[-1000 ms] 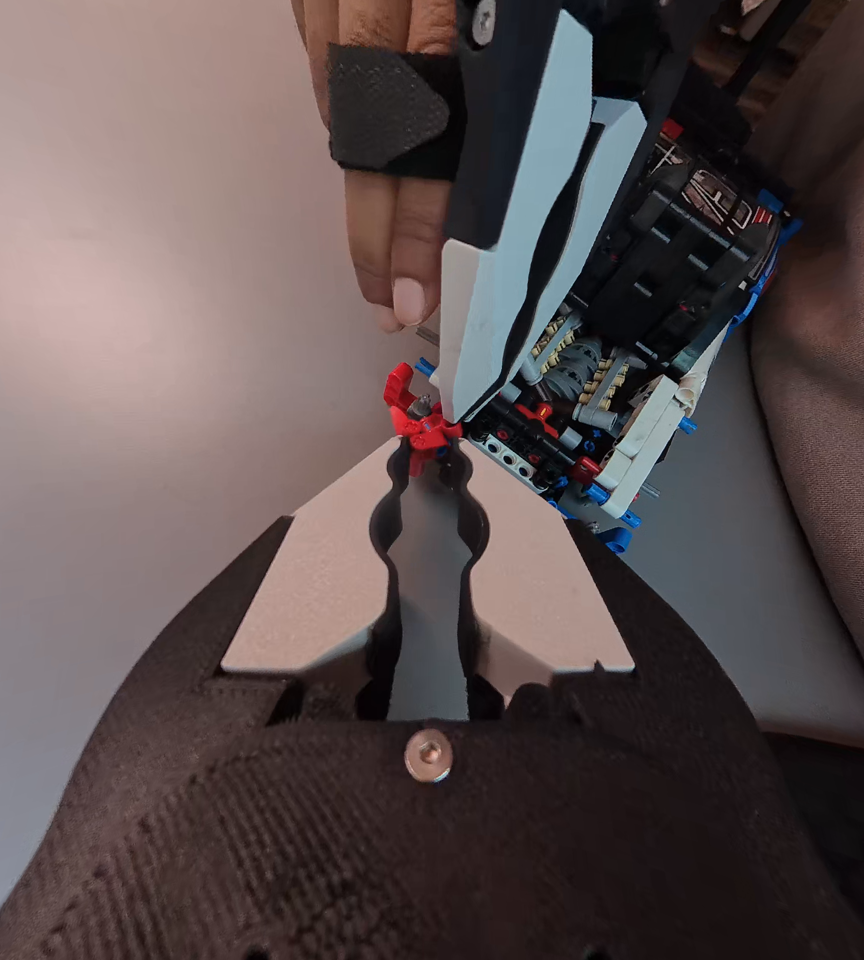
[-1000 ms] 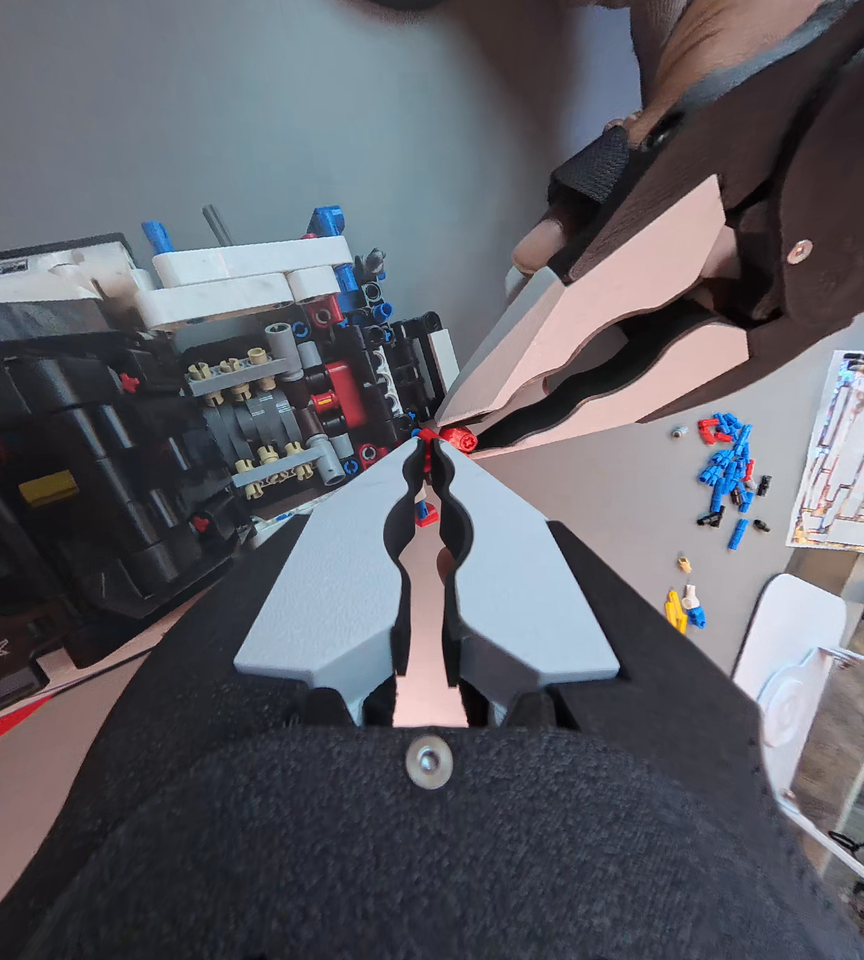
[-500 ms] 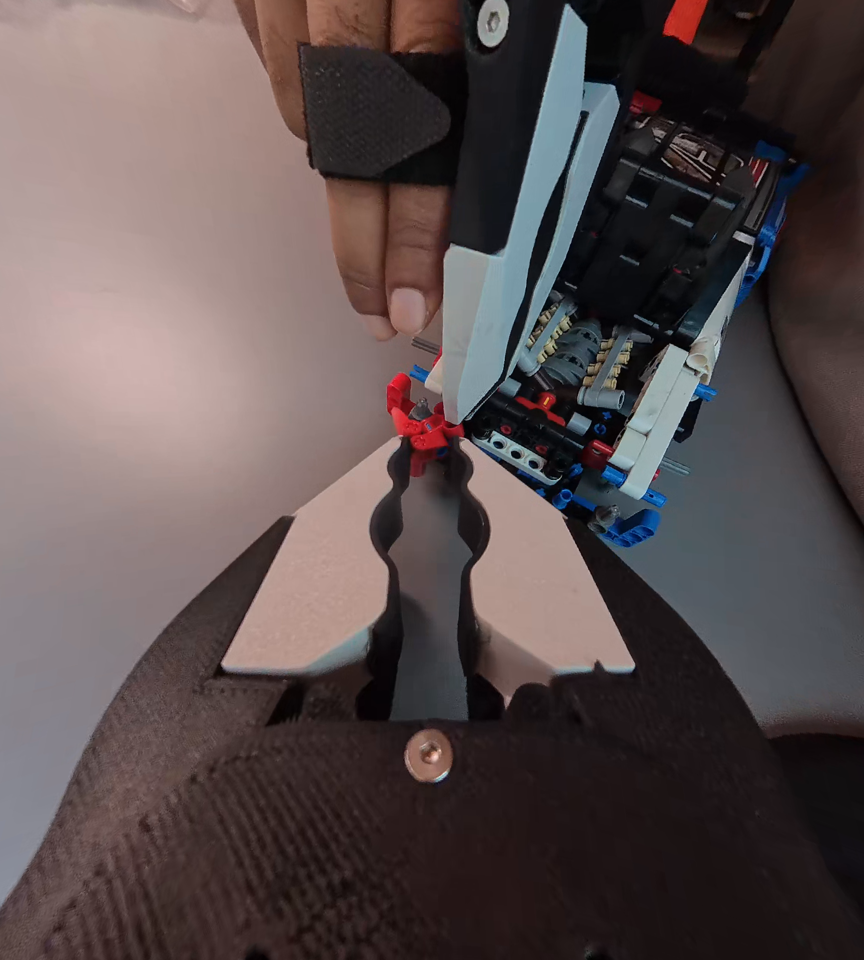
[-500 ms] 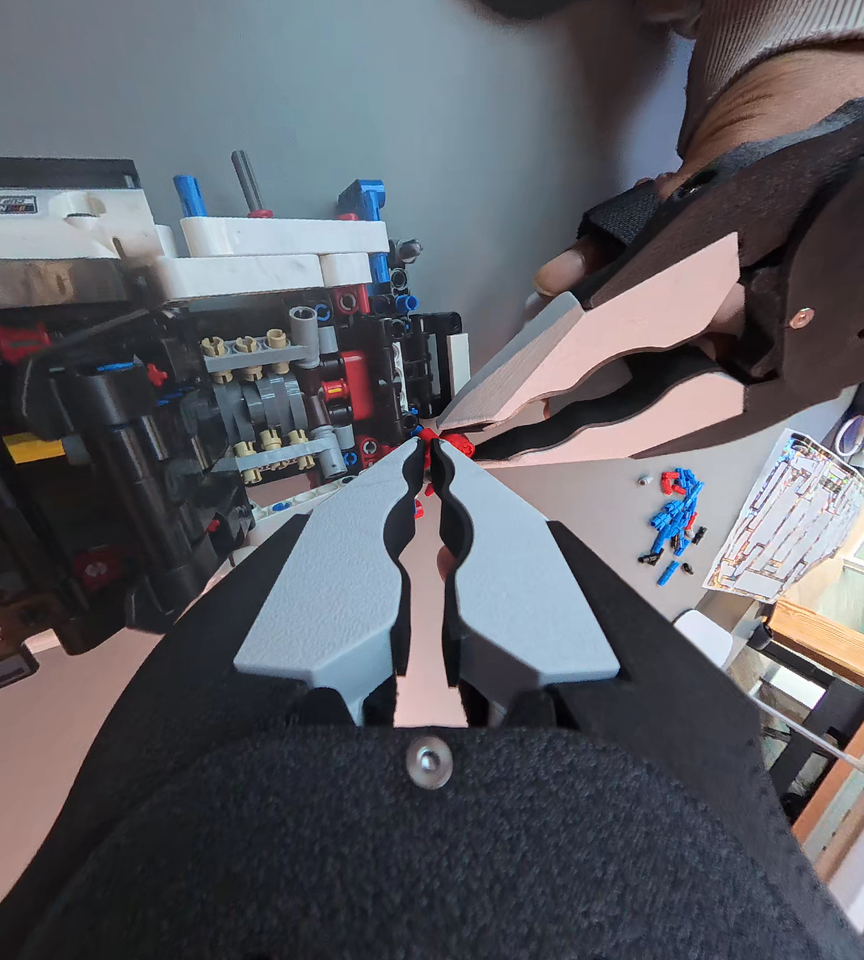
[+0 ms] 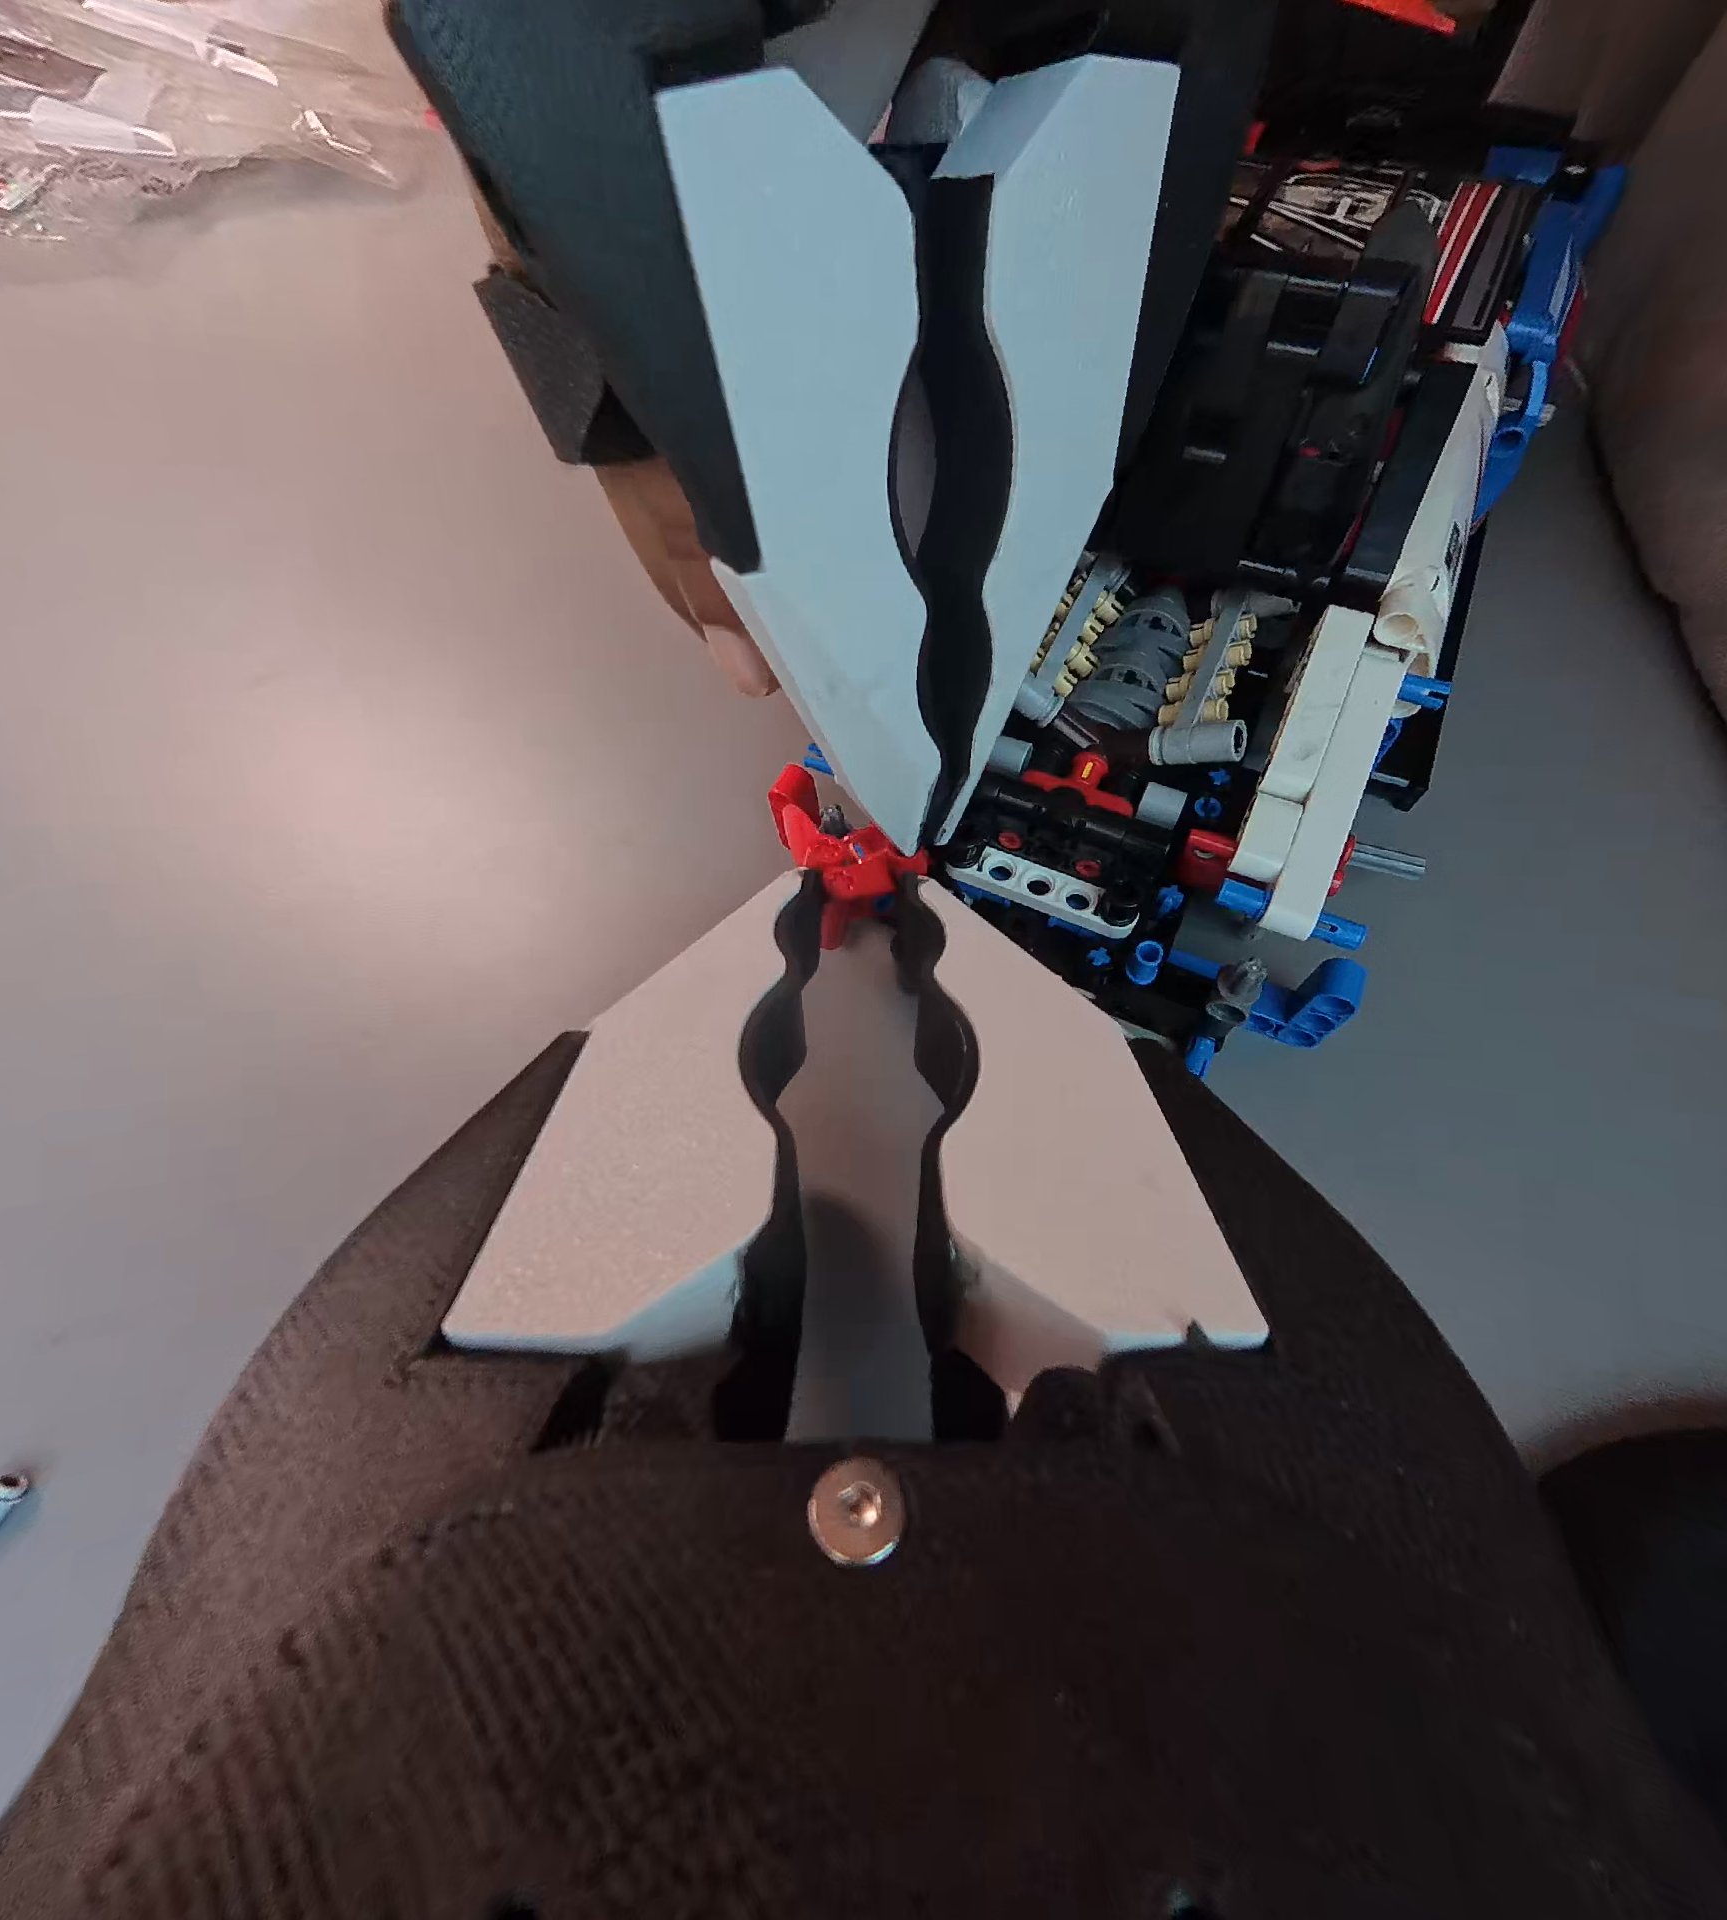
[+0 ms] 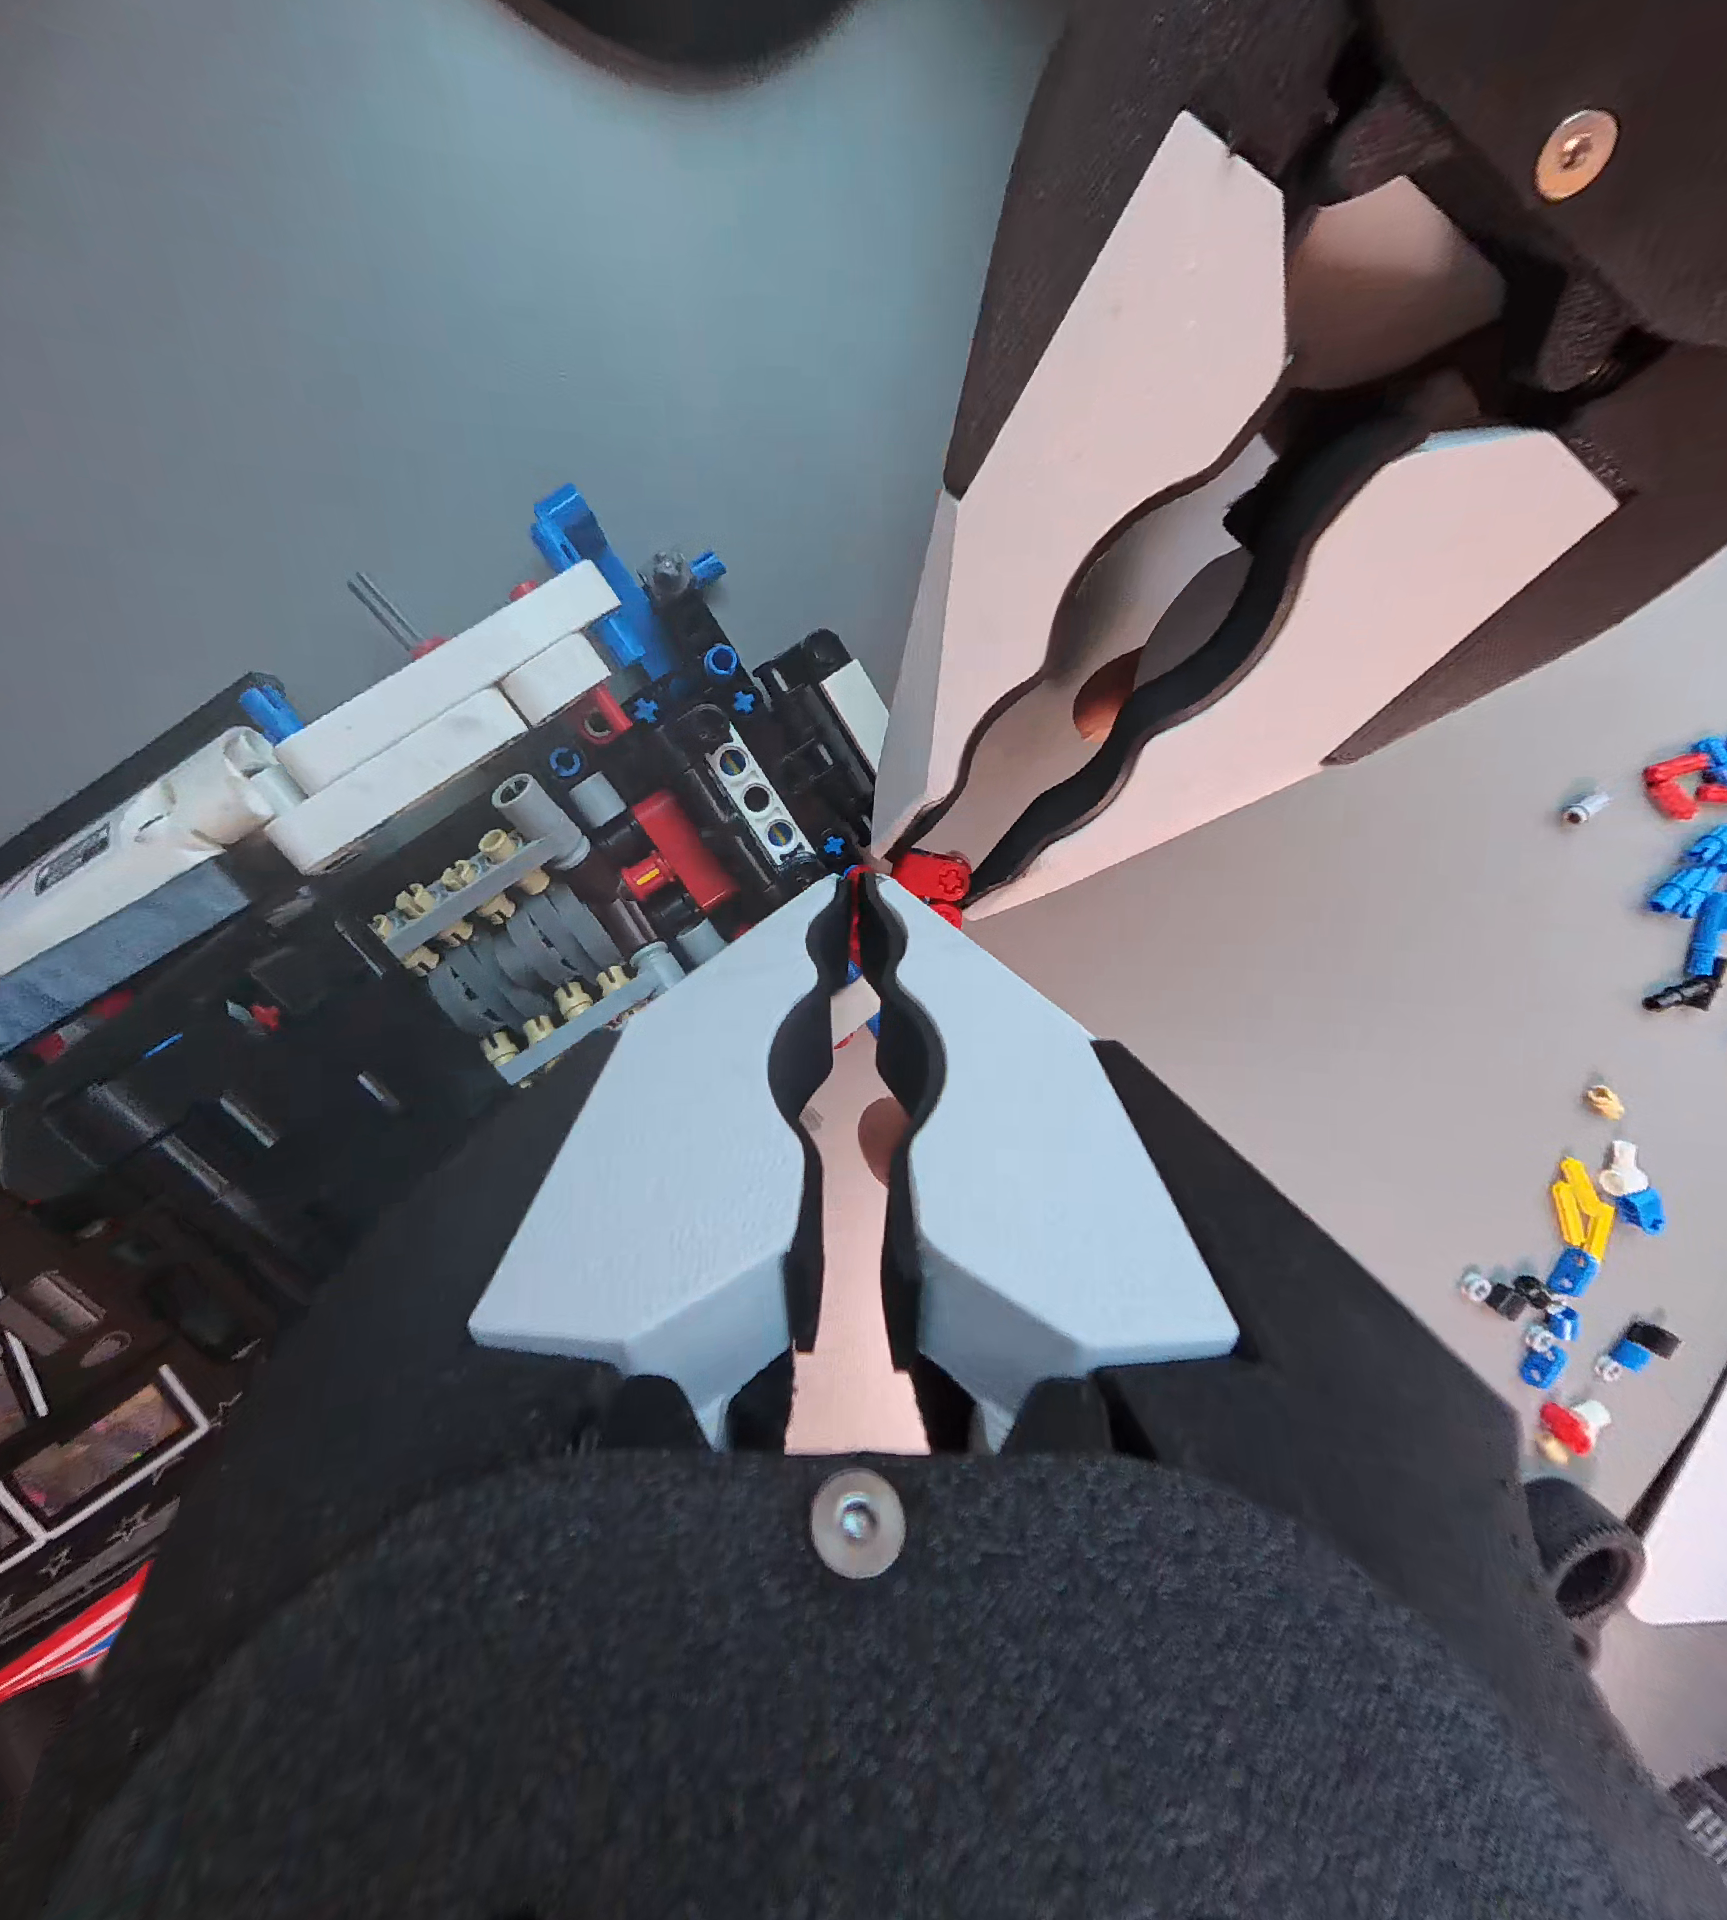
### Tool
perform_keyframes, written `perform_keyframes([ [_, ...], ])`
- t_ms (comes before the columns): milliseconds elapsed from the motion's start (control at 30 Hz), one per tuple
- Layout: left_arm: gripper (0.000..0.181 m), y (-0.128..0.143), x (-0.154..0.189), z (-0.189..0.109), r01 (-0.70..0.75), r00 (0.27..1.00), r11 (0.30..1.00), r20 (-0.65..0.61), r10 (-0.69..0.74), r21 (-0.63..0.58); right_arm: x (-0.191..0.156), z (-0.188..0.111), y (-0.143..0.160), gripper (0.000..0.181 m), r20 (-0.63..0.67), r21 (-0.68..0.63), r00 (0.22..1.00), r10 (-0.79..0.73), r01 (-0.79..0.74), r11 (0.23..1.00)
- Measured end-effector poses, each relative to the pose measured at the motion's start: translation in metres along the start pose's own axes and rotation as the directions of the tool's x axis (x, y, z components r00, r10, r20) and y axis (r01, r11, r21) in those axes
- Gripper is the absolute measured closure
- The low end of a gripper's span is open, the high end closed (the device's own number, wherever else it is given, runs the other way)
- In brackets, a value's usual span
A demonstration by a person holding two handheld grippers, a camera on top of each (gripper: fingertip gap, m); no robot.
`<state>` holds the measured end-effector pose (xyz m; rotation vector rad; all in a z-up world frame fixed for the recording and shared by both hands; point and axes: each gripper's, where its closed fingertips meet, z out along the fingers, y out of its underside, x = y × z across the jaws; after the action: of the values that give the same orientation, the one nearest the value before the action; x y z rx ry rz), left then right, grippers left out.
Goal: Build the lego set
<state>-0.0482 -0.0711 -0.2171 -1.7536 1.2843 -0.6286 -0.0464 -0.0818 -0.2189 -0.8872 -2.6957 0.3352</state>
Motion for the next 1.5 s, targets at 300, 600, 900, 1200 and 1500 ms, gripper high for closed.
perform_keyframes([
  [300, 0.169, 0.002, 0.002, 0.001, 0.062, 0.998, 0.998, -0.01, -0.063, -0.02, -0.002, 0.004, 0.001, 0.181, 0.053, -0.044, 0.994, 0.097, -0.094, 0.995],
  [600, 0.169, 0.001, 0.003, 0.002, 0.117, 0.993, 0.993, -0.017, -0.117, -0.02, -0.001, -0.004, -0.001, 0.179, 0.097, 0.038, 0.97, 0.221, -0.226, 0.973],
  [900, 0.17, 0.001, 0.005, 0.001, 0.114, 0.993, 0.993, -0.018, -0.114, -0.016, 0.001, 0.0, 0.006, 0.181, 0.079, 0.012, 0.982, 0.17, -0.172, 0.985],
  [1200, 0.171, 0.001, 0.005, 0.0, 0.132, 0.991, 0.991, -0.025, -0.132, -0.012, 0.001, -0.001, 0.006, 0.181, 0.053, 0.011, 0.99, 0.132, -0.133, 0.991],
  [1500, 0.168, -0.004, 0.0, -0.008, 0.21, 0.977, 0.977, -0.052, -0.208, 0.043, 0.015, -0.036, 0.018, 0.175, -0.013, 0.183, 0.955, 0.296, -0.289, 0.94],
])
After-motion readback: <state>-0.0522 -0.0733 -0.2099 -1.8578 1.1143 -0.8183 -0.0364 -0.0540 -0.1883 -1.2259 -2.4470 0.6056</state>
